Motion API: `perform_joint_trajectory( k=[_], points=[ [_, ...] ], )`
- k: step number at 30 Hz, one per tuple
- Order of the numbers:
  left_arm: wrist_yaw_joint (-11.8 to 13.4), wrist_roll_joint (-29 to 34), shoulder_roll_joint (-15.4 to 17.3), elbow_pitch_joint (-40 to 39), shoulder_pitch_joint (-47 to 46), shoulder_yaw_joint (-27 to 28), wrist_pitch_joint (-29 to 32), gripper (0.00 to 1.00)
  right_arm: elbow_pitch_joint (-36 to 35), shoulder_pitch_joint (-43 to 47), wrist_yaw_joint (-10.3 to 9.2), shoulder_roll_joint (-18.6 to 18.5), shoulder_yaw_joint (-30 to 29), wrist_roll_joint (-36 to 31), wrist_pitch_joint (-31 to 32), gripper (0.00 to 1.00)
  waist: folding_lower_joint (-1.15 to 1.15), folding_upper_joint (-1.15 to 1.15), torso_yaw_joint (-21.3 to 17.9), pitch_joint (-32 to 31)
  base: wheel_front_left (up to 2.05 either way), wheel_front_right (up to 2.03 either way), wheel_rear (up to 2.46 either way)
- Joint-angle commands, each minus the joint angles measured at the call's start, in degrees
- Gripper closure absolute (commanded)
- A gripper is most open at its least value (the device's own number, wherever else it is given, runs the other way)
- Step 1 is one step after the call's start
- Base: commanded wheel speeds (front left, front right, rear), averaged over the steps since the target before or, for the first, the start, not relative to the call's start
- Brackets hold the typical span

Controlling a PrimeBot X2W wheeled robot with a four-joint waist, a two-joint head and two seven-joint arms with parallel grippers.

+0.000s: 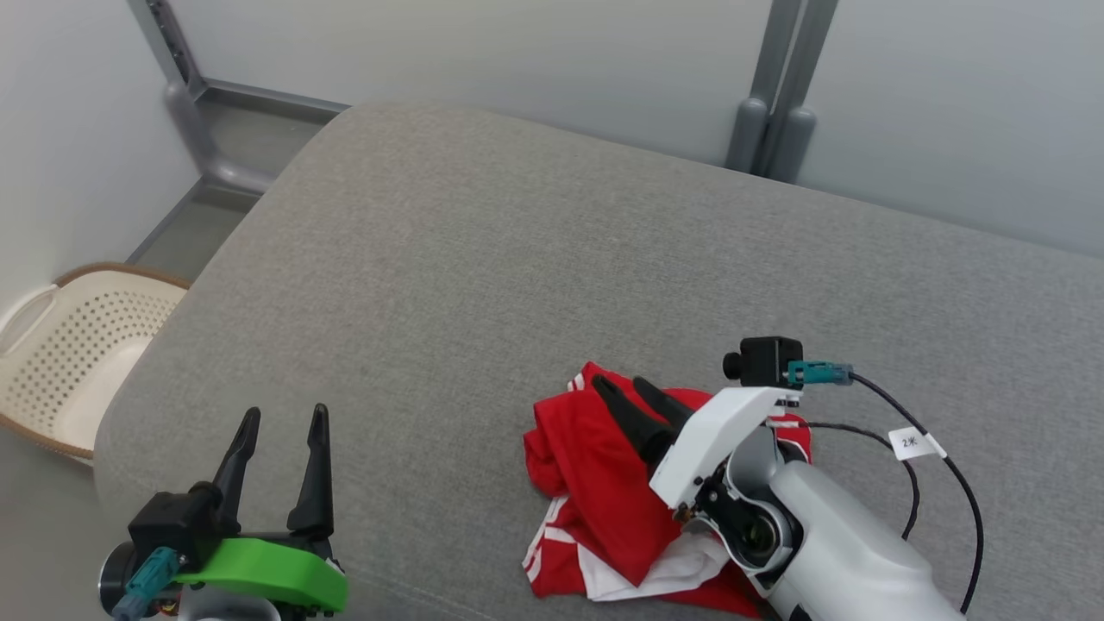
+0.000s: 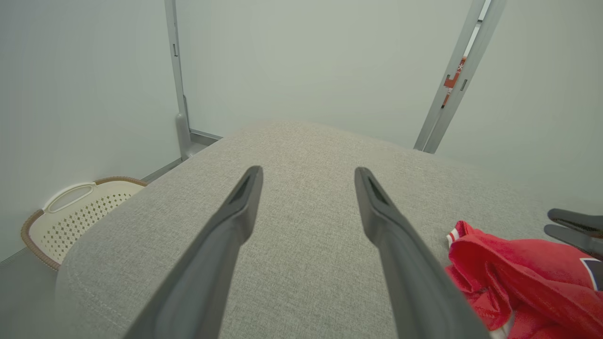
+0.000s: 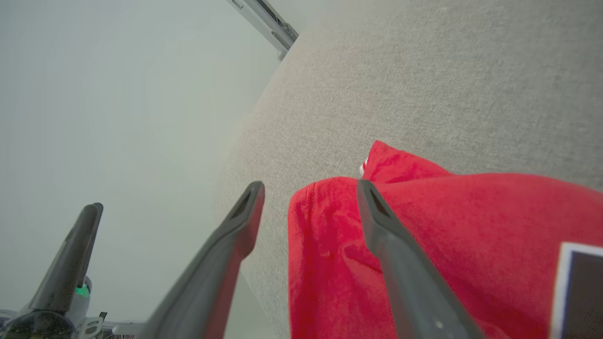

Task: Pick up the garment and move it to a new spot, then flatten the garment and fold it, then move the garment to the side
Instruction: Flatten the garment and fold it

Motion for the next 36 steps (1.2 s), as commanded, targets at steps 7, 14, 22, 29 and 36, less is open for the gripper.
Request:
perform_joint_trajectory(
  k=[7,14,22,29,36],
  points=[
    [1.3,-0.4,0.9,-2.0,2.8,1.5,-0.4,0.00,-11.5,2.0,0.02,-8.0,-5.2,-4.5,-6.0,0.00,0.00,0.00,-7.5,-2.8,0.00,0.00,0.00],
    [1.9,0.0,0.4,-4.0,4.6,2.4,-0.4,0.00,-16.6,8.0,0.03,-15.2,-15.4,-13.4,-10.6,0.00,0.00,0.00,-11.2,-3.7,0.00,0.00,0.00],
    [1.6,1.1,-0.8,-5.8,5.5,3.8,-0.4,0.00,-19.0,14.1,0.02,-13.8,-21.9,-22.5,-11.0,0.00,0.00,0.00,-14.1,-3.7,0.00,0.00,0.00],
    [0.6,2.1,-1.4,-5.4,5.1,4.0,-0.4,0.00,-20.3,15.3,0.02,-11.0,-22.6,-25.6,-8.4,0.00,0.00,0.00,-13.6,-3.6,0.00,0.00,0.00],
    [-0.2,2.5,-2.3,-4.5,4.1,3.7,-0.4,0.00,-14.1,13.5,0.02,-9.0,-19.3,-29.6,-2.0,0.73,0.00,0.00,-9.8,-3.1,0.00,0.00,0.00]
  ],
)
